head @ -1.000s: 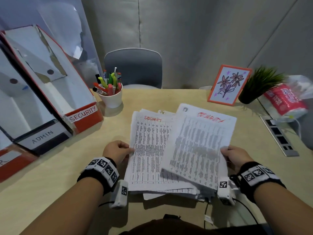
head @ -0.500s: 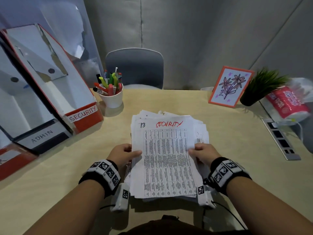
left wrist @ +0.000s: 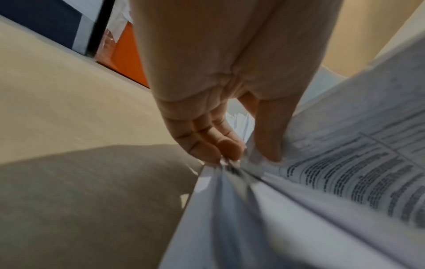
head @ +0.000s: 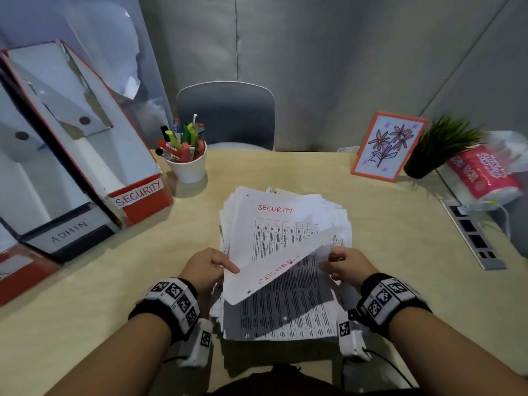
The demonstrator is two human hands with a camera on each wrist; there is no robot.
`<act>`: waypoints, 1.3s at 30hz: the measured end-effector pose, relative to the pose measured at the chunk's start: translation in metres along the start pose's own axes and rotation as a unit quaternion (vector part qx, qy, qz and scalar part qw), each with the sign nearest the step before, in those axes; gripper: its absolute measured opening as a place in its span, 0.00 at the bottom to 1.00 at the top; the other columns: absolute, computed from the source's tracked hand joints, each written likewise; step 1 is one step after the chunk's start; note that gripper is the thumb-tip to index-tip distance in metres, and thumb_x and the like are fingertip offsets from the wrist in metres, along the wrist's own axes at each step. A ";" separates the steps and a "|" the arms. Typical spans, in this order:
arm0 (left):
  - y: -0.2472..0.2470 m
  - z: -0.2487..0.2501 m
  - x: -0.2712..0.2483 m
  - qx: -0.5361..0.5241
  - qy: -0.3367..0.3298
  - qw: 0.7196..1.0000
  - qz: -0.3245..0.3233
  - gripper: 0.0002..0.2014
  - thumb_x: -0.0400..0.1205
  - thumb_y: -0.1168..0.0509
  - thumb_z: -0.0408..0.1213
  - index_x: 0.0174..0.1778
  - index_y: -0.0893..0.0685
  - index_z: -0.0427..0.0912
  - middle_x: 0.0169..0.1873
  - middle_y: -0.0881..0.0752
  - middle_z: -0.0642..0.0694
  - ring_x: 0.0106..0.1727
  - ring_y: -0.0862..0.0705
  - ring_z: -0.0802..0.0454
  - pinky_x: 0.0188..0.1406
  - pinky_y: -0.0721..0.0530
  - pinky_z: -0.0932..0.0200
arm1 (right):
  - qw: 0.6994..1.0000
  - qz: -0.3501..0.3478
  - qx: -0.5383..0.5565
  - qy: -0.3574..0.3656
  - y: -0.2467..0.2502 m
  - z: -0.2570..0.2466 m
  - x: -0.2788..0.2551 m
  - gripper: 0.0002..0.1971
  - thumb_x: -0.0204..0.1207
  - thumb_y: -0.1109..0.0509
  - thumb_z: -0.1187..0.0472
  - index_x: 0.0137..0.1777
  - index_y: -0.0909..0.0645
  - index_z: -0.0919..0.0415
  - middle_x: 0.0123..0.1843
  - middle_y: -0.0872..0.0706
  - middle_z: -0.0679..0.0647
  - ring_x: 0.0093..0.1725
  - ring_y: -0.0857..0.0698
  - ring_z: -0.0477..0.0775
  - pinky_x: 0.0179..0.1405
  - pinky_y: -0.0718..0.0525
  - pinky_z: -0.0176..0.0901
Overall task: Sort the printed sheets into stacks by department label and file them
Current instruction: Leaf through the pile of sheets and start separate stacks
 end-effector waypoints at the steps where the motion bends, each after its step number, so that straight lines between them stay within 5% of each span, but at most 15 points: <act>1: -0.001 0.000 0.000 0.005 0.000 1.000 -0.010 0.27 0.71 0.41 0.13 0.25 0.10 0.51 0.48 0.18 0.50 0.48 0.18 0.50 0.42 0.20 0.66 | 1.000 -0.005 0.002 0.002 -0.001 -0.001 -0.001 0.15 0.70 0.28 0.79 0.31 0.17 0.58 0.23 0.17 0.46 0.30 0.23 0.52 0.31 0.27 0.41; 3: -0.001 0.003 0.000 -0.001 0.009 1.000 -0.027 0.23 0.74 0.39 0.15 0.31 0.11 0.50 0.46 0.16 0.50 0.46 0.17 0.54 0.44 0.21 0.66 | 1.000 -0.006 -0.004 0.007 -0.001 -0.001 -0.003 0.13 0.70 0.27 0.78 0.32 0.16 0.59 0.24 0.16 0.47 0.29 0.23 0.50 0.29 0.27 0.39; 7: 0.004 0.005 0.002 -0.123 0.067 0.990 -0.013 0.14 0.77 0.45 0.14 0.38 0.19 0.35 0.25 0.18 0.44 0.21 0.23 0.54 0.17 0.28 0.65 | 0.997 0.013 -0.060 0.036 0.008 -0.008 -0.009 0.19 0.68 0.28 0.77 0.23 0.24 0.57 0.16 0.23 0.44 0.20 0.28 0.42 0.23 0.29 0.32; 10: 0.002 0.006 0.007 -0.151 0.081 0.985 -0.010 0.04 0.81 0.40 0.22 0.42 0.22 0.29 0.16 0.26 0.45 0.13 0.30 0.58 0.14 0.34 0.67 | 0.998 -0.003 -0.046 0.044 0.008 -0.006 -0.014 0.16 0.69 0.28 0.78 0.26 0.20 0.59 0.20 0.20 0.44 0.23 0.24 0.41 0.25 0.26 0.31; 18: -0.001 0.011 0.017 -0.064 0.050 0.997 0.018 0.10 0.69 0.20 0.31 0.32 0.17 0.36 0.25 0.18 0.46 0.28 0.21 0.50 0.30 0.22 0.58 | 1.000 -0.020 0.001 0.024 0.008 -0.001 -0.013 0.11 0.68 0.30 0.84 0.32 0.18 0.69 0.37 0.11 0.57 0.35 0.13 0.49 0.37 0.15 0.32; 22: -0.001 0.012 0.016 -0.104 0.031 0.994 0.011 0.10 0.71 0.27 0.18 0.43 0.13 0.35 0.33 0.13 0.41 0.33 0.16 0.47 0.36 0.18 0.58 | 1.000 -0.021 0.000 0.010 0.008 0.000 -0.015 0.12 0.68 0.30 0.84 0.31 0.18 0.68 0.34 0.11 0.54 0.32 0.13 0.45 0.34 0.15 0.32; 26: -0.004 0.013 0.009 -0.135 0.034 0.990 -0.001 0.17 0.73 0.36 0.10 0.27 0.13 0.34 0.22 0.13 0.48 0.24 0.16 0.56 0.23 0.19 0.66 | 1.000 0.016 0.012 -0.011 0.015 0.002 -0.014 0.14 0.71 0.36 0.84 0.31 0.19 0.68 0.28 0.15 0.55 0.24 0.17 0.46 0.22 0.21 0.30; 29: -0.007 0.009 0.010 -0.151 0.032 0.987 -0.045 0.20 0.73 0.40 0.07 0.24 0.14 0.33 0.32 0.10 0.47 0.36 0.12 0.60 0.36 0.14 0.68 | 0.999 0.048 -0.019 -0.004 0.017 0.003 -0.013 0.16 0.71 0.35 0.82 0.30 0.22 0.62 0.23 0.20 0.52 0.22 0.23 0.48 0.17 0.28 0.29; 32: -0.011 0.006 0.008 -0.132 0.035 0.988 -0.071 0.22 0.74 0.41 0.08 0.21 0.14 0.34 0.33 0.09 0.49 0.39 0.11 0.62 0.35 0.16 0.71 | 0.999 0.047 0.000 -0.008 0.012 0.006 -0.012 0.15 0.70 0.29 0.79 0.39 0.25 0.58 0.24 0.25 0.48 0.26 0.26 0.46 0.24 0.27 0.32; 35: -0.014 0.005 0.005 -0.119 0.051 0.988 -0.087 0.17 0.74 0.40 0.10 0.28 0.14 0.32 0.25 0.12 0.46 0.25 0.15 0.56 0.24 0.17 0.66 | 0.998 0.046 0.022 -0.023 0.007 0.005 -0.013 0.16 0.72 0.31 0.79 0.53 0.22 0.59 0.30 0.17 0.51 0.29 0.18 0.48 0.25 0.22 0.31; 37: -0.017 0.005 0.005 -0.121 0.062 0.985 -0.107 0.11 0.75 0.40 0.11 0.40 0.14 0.26 0.31 0.15 0.36 0.24 0.20 0.50 0.22 0.20 0.63 | 0.998 0.059 0.004 -0.025 0.009 0.005 -0.013 0.12 0.73 0.31 0.79 0.52 0.17 0.65 0.32 0.13 0.50 0.28 0.15 0.43 0.24 0.21 0.28; 39: -0.021 0.001 0.002 -0.135 0.093 0.979 -0.119 0.16 0.77 0.47 0.12 0.53 0.17 0.24 0.40 0.17 0.32 0.29 0.22 0.48 0.23 0.20 0.62 | 0.995 0.084 -0.032 -0.033 0.015 0.005 -0.013 0.10 0.73 0.28 0.75 0.53 0.17 0.65 0.36 0.14 0.51 0.31 0.17 0.42 0.23 0.22 0.24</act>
Point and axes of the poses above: each hand's wrist, its own x-axis towards the middle knuckle, its own y-axis out of the back of the hand, z = x × y, the point moved 9 cm from there along x, towards the middle knuckle
